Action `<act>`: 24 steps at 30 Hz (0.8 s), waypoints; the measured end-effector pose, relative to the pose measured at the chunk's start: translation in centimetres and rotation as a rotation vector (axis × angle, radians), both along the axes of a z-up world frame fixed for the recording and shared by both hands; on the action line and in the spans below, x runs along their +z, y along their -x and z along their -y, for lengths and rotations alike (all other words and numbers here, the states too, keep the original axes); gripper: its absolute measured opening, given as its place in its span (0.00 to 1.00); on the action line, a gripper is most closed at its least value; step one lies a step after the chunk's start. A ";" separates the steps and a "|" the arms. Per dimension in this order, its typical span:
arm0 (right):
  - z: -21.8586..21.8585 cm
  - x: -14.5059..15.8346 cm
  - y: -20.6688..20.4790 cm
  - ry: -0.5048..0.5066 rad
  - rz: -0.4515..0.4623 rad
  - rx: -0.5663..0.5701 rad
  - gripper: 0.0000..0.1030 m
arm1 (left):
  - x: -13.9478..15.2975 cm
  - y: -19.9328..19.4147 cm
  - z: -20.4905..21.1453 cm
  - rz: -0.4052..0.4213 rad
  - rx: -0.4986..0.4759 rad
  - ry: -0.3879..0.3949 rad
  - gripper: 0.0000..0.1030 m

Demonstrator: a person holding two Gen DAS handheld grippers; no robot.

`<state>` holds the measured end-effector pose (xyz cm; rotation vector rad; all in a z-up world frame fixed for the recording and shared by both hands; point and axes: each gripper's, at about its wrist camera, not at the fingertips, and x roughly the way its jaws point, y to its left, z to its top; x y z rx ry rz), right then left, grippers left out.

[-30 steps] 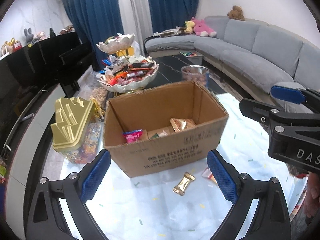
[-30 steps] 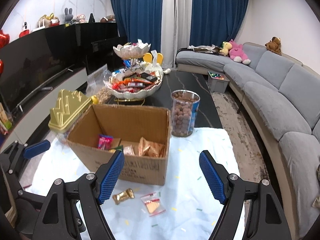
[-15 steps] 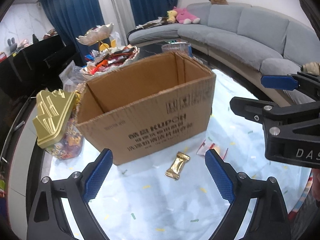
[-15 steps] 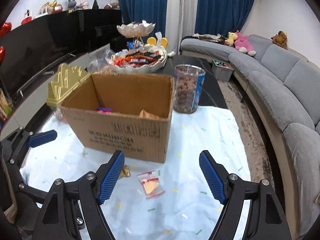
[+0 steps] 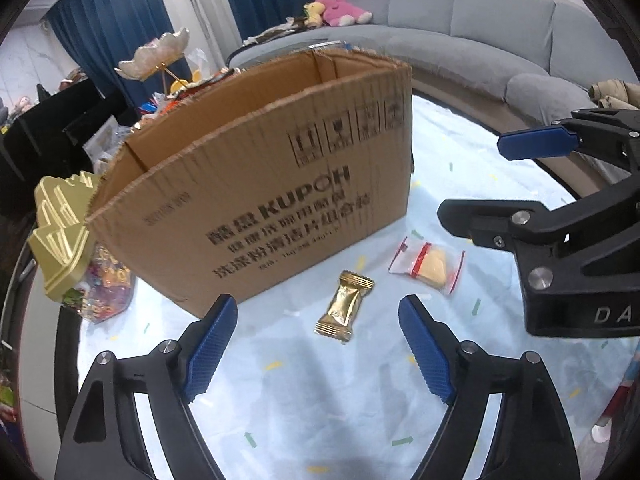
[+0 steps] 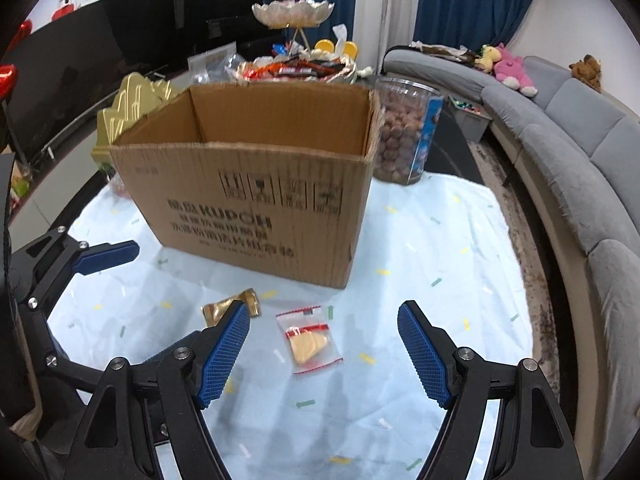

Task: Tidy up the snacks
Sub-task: 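Withdraw both tools and lower the left toward the gold candy while the right approaches the yellow pastry packet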

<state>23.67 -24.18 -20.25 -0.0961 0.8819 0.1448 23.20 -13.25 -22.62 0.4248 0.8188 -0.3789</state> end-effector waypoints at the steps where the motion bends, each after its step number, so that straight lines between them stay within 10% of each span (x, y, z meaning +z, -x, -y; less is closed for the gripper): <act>1: 0.0 -0.3 -0.1 0.000 -0.006 0.003 0.75 | -0.3 -0.1 0.1 -0.005 -0.005 -0.001 0.79; 24: -0.5 -5.6 -2.2 -0.020 -0.105 0.090 0.64 | -4.7 -2.4 1.1 -0.018 -0.134 -0.009 0.62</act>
